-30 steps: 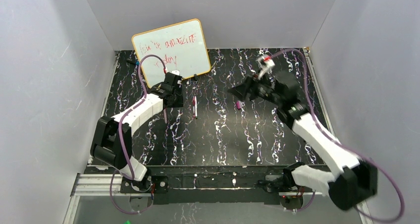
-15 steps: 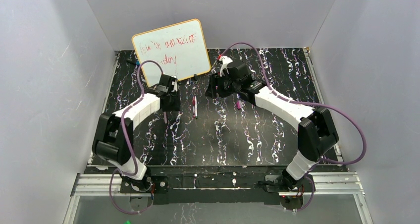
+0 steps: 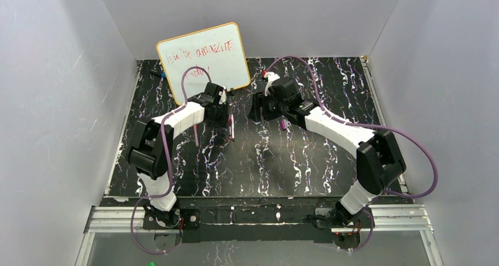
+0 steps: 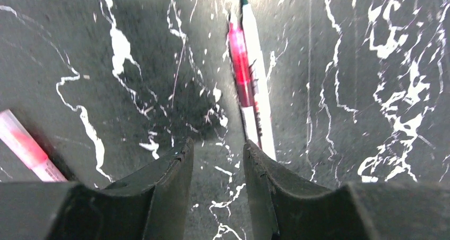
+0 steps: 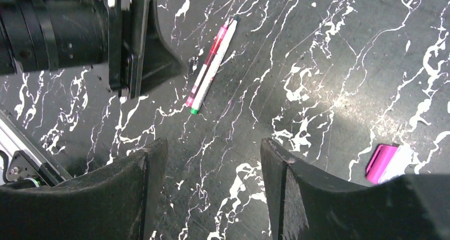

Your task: Insert the pens into the pen caps

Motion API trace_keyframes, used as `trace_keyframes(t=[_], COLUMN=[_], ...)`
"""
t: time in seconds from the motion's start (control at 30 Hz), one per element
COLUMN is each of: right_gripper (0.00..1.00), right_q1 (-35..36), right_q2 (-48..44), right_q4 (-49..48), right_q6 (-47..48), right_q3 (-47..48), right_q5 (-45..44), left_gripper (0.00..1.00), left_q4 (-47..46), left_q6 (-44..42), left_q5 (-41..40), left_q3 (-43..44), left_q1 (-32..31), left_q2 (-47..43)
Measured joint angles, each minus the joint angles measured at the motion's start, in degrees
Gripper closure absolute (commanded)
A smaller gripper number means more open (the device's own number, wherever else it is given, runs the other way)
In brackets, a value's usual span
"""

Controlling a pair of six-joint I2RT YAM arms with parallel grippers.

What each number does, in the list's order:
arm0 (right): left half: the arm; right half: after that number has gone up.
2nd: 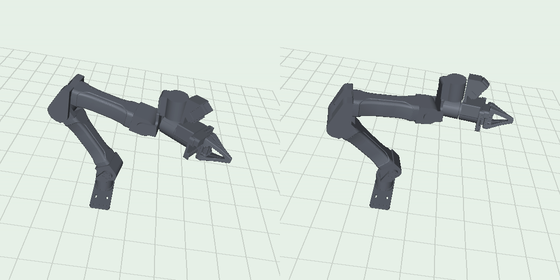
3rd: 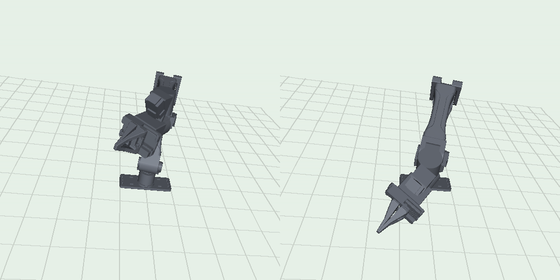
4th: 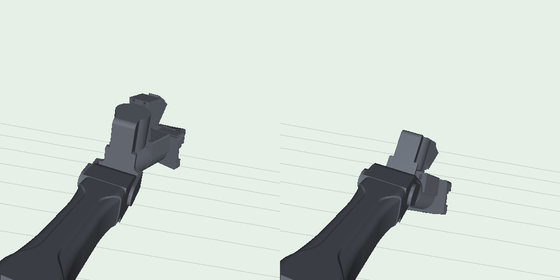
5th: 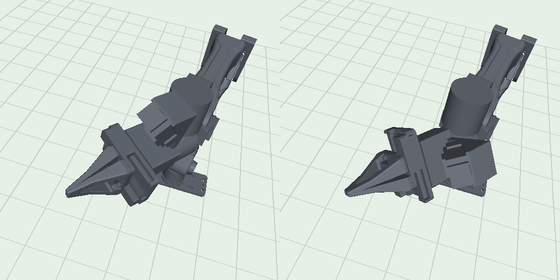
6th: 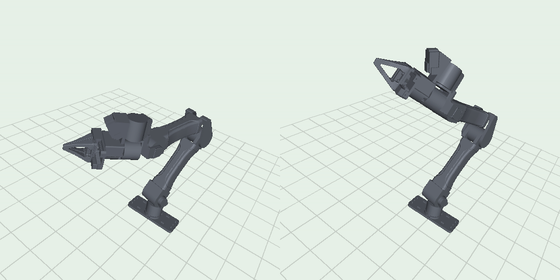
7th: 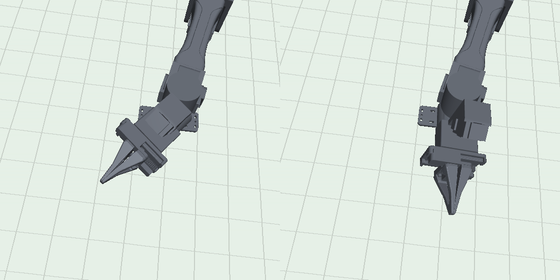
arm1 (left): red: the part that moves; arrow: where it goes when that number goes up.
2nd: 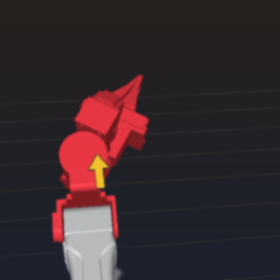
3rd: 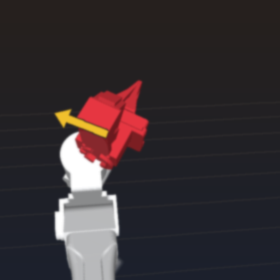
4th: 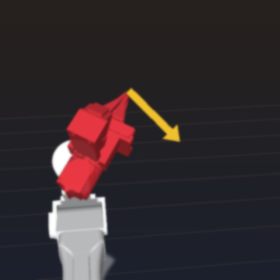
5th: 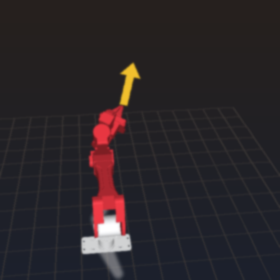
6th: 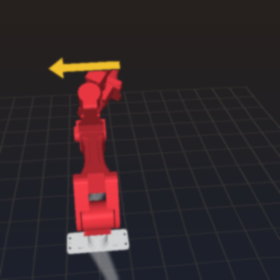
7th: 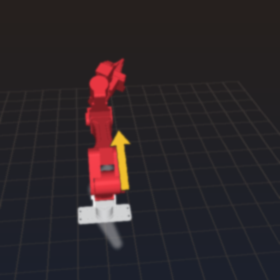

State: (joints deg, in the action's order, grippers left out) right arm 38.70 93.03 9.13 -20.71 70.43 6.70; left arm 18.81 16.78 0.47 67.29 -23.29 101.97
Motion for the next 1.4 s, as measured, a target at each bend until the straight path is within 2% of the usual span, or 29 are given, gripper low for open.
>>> trace_keyframes(t=[0.67, 0.73, 0.8, 0.87, 1.1, 1.17, 1.2, 1.3, 1.4], right_gripper=[0.25, 0.25, 0.25, 0.25, 0.24, 0.24, 0.24, 0.24, 0.27], right_q1=[-1.53, -1.97, -2.49, -2.89, -4.24, -4.63, -4.94, -5.79, -7.41], right_q2=[-4.52, -5.11, -5.70, -5.81, -6.49, -6.40, -6.32, -4.74, 1.42], right_q4=[-0.72, -0.74, -0.94, -1.22, -2.01, -1.99, -2.01, -2.21, -1.84], right_q6=[2.58, 2.73, 2.86, 2.93, 3.17, 3.15, 3.15, 3.19, 3.56], right_q3=[-5.49, -6.08, -6.60, -6.60, -7.48, -7.52, -7.52, -6.86, -2.56], right_q5=[-1.88, -1.84, -1.81, -1.81, -1.57, -1.27, -1.07, -0.55, -0.52], left_gripper=[0.62, 0.67, 0.80, 0.86, 0.82, 0.90, 1.00, 1.00, 1.00], left_q4=[2.14, 2.47, 2.91, 3.34, 3.58, 3.50, 3.56, 3.61, 2.93], left_q6=[-1.60, -1.60, -1.51, -1.36, -1.25, -1.18, -1.18, -1.16, -1.14], left_q5=[-0.74, -1.44, -2.43, -3.67, -6.10, -7.02, -7.30, -7.85, -8.39], left_q3=[4.68, 4.83, 4.98, 5.33, 5.51, 5.57, 5.68, 6.29, 6.29], left_q1=[-4.31, -4.31, -4.31, -4.33, -4.98, -5.42, -5.55, -5.95, -6.23], left_q2=[6.47, 6.58, 6.69, 7.02, 7.45, 7.61, 7.76, 8.31, 8.37])
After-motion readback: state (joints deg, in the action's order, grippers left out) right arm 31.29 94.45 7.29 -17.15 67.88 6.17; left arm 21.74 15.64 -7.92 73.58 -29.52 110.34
